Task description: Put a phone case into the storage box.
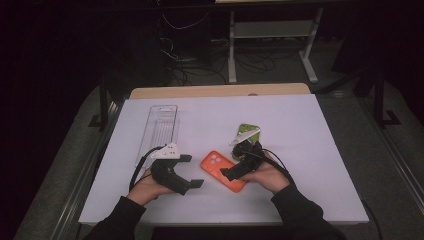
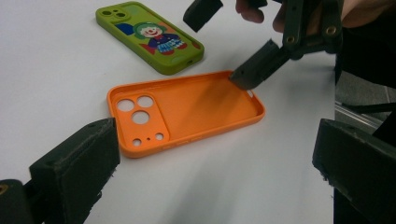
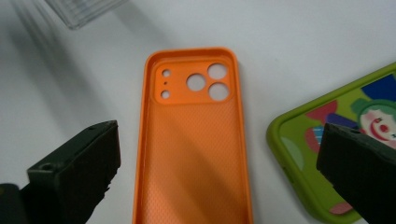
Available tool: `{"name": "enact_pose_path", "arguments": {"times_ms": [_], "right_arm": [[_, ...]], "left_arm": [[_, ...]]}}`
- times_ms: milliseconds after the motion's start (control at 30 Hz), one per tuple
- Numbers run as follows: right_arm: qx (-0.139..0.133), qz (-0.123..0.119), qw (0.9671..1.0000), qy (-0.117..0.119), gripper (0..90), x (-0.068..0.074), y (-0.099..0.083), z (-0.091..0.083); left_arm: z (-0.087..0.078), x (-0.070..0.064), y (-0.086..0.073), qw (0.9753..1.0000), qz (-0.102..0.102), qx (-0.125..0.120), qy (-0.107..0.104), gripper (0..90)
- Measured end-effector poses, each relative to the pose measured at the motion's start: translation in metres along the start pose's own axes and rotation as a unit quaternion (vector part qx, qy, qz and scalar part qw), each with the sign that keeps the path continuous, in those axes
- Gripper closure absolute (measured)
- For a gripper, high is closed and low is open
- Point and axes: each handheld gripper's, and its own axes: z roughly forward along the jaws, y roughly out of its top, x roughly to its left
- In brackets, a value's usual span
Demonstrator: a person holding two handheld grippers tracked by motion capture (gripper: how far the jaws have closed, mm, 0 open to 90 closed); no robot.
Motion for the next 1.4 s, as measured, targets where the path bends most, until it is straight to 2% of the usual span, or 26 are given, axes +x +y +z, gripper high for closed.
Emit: {"name": "enact_pose_path", "arguments": {"times_ms": [100, 367, 467, 500, 600, 733, 1200, 1400], "right_arm": [[0.007, -0.005, 1.0, 0.001, 0.0, 0.001, -0.004, 0.004], [0.034, -0.027, 0.9991, 0.003, 0.0, 0.006, -0.013, 0.014], [0.043, -0.023, 0.9988, 0.01, 0.0, 0.007, -0.016, 0.016], [0.047, -0.024, 0.9986, 0.01, 0.0, 0.007, -0.017, 0.017], [0.054, -0.025, 0.9982, 0.009, 0.0, 0.009, -0.019, 0.018], [0.061, -0.025, 0.9978, 0.006, 0.0, 0.009, -0.023, 0.018], [0.086, -0.027, 0.9959, 0.003, 9.1, 0.009, -0.028, 0.02], [0.091, -0.037, 0.9951, -0.012, 13.3, 0.014, -0.028, 0.021]], "left_arm": [[0.0, 0.0, 0.0, 1.0, -0.005, -0.004, -0.001, 0.3], [0.0, 0.001, 0.0, 1.0, -0.001, -0.002, 0.0, 0.4], [0.0, 0.001, 0.001, 1.0, 0.001, -0.003, 0.001, 0.4], [0.0, 0.0, 0.0, 1.0, -0.006, -0.002, 0.0, 0.4], [0.0, 0.0, 0.0, 1.0, -0.008, -0.003, 0.001, 0.4], [0.0, 0.001, 0.0, 1.0, -0.001, -0.002, 0.001, 0.4], [0.0, 0.001, 0.0, 1.0, -0.002, -0.001, 0.0, 0.4], [0.0, 0.001, 0.0, 1.0, -0.002, -0.001, 0.0, 0.4]]}}
